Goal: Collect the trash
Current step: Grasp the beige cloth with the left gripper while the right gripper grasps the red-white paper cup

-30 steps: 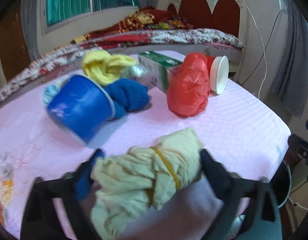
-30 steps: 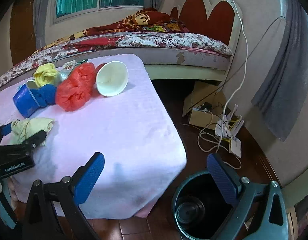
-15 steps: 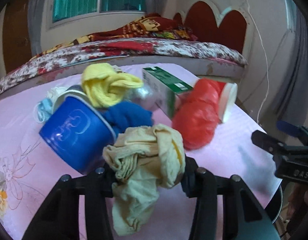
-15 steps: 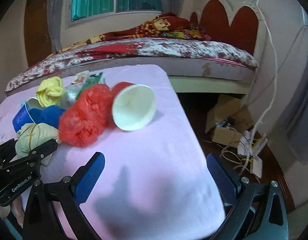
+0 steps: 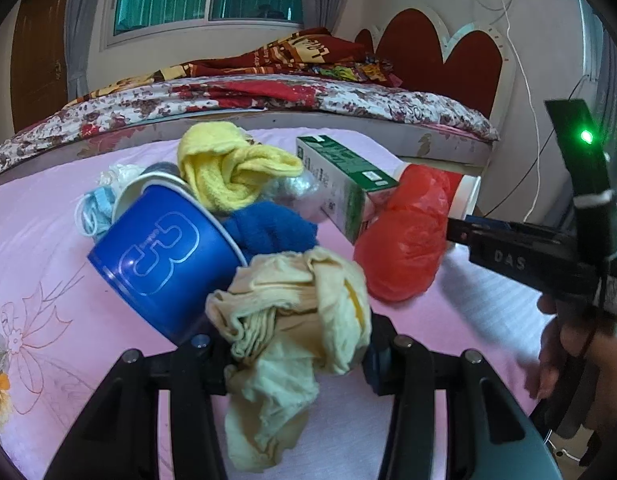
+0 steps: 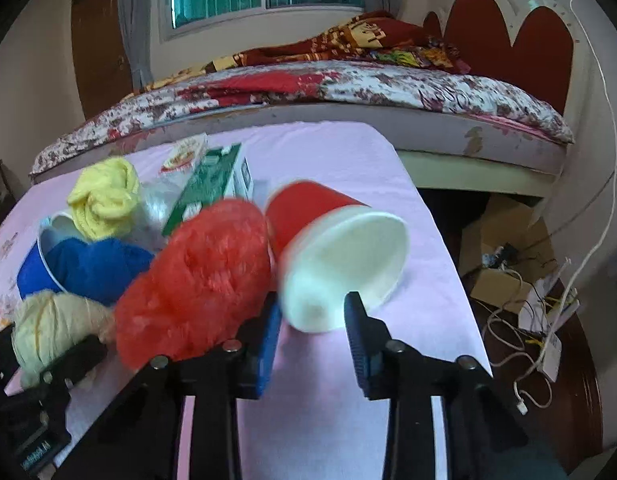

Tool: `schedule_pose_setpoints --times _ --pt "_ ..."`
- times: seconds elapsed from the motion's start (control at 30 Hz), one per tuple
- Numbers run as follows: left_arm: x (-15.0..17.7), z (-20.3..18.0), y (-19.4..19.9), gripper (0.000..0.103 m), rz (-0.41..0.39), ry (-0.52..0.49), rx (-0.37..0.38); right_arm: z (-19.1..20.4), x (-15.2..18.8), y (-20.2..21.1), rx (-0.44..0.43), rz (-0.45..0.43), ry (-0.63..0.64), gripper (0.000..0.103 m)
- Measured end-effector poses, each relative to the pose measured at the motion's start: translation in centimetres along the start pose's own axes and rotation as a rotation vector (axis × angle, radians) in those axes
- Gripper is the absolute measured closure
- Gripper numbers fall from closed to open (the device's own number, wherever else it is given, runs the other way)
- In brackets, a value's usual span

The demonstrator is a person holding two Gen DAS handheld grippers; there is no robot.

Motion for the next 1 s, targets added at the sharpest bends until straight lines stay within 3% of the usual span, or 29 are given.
schedule_pose_setpoints --times 0.03,0.07,0.1,0.57,1.0 --pt "0.0 -0.1 0.0 0.055 -0.001 -0.003 0.000 0.0 -0.1 -0.1 -0.007 0.005 0.003 0.077" --pt "0.0 -0.2 0.1 0.055 -0.003 -0.007 0.005 0.0 -0.1 -0.1 -0.016 0.010 0.005 0.097" --pt "0.0 -0.3 0.1 0.055 -0.005 -0.010 0.006 0.0 -0.1 0.1 -0.014 0.007 0.004 0.100" --pt "0.9 -0.8 4.2 0.060 -0.042 -0.030 0.036 1.7 3.8 10.2 0.071 -0.112 0.107 0.100" --pt "2.9 -5.2 9.4 0.060 -0.040 -0.112 0.123 -0.4 10.8 21.0 0.156 -0.124 0.052 0.100"
Point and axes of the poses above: each gripper's, at about its wrist camera, not at the fingertips, and y roughly against the way its jaws point, z to its left, x to its underside, the point moved 1 cm from there along -y, roughly the way its jaws point, and after that the axes turned 6 degrees about y, right-handed, at the moved point
